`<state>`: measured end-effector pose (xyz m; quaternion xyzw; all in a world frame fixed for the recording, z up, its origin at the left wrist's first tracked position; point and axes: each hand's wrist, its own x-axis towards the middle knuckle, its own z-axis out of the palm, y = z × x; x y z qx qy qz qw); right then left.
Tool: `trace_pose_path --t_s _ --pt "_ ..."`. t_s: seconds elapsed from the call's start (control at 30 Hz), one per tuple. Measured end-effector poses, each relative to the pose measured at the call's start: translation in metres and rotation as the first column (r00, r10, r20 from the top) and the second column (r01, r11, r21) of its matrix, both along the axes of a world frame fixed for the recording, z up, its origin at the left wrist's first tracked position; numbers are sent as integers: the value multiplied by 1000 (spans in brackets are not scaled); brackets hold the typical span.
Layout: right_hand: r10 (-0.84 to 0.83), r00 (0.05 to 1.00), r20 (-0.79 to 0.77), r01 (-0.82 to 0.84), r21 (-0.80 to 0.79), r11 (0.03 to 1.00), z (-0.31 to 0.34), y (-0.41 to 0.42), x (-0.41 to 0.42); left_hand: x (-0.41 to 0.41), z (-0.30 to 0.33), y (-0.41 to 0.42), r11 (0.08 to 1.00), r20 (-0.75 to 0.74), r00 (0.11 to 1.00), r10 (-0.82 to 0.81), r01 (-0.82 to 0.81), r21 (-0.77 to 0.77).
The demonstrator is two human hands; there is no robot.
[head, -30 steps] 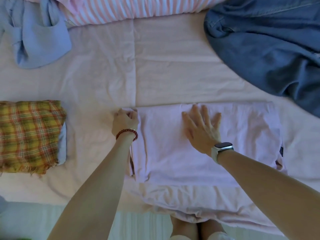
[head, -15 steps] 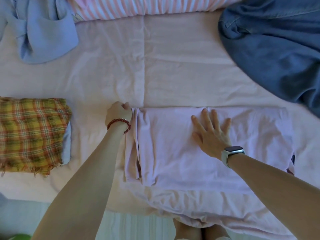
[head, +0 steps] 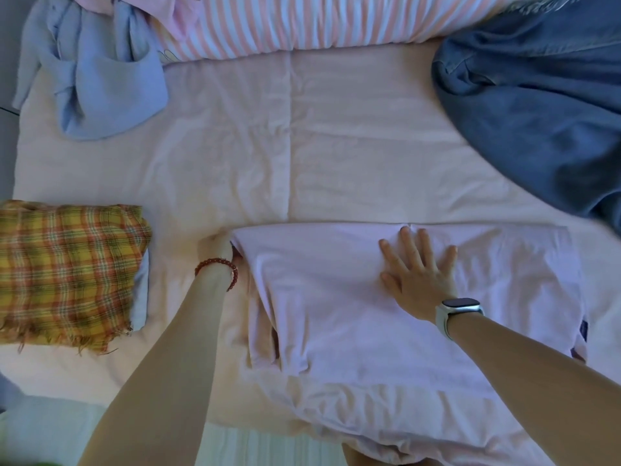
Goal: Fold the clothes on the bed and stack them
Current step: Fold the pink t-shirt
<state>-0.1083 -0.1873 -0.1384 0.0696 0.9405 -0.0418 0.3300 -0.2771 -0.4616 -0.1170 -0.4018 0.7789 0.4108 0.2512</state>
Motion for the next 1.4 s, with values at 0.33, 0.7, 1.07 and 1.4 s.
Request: trace_pose_path --t_s 0.33,0.7,1.07,1.4 --pt "46 999 12 -46 15 999 13 2 -4 129 25 16 946 -5 949 -314 313 -84" --pt "44 995 94 -44 1 999 12 4 -7 168 27 -14 990 -135 989 58 -39 137" --pt "58 998 36 -56 -66 996 26 -3 68 218 38 -19 988 -300 944 -135 153 34" --pt "-245 963 -109 177 -428 887 54 40 50 208 41 15 864 -308 876 -370 204 -460"
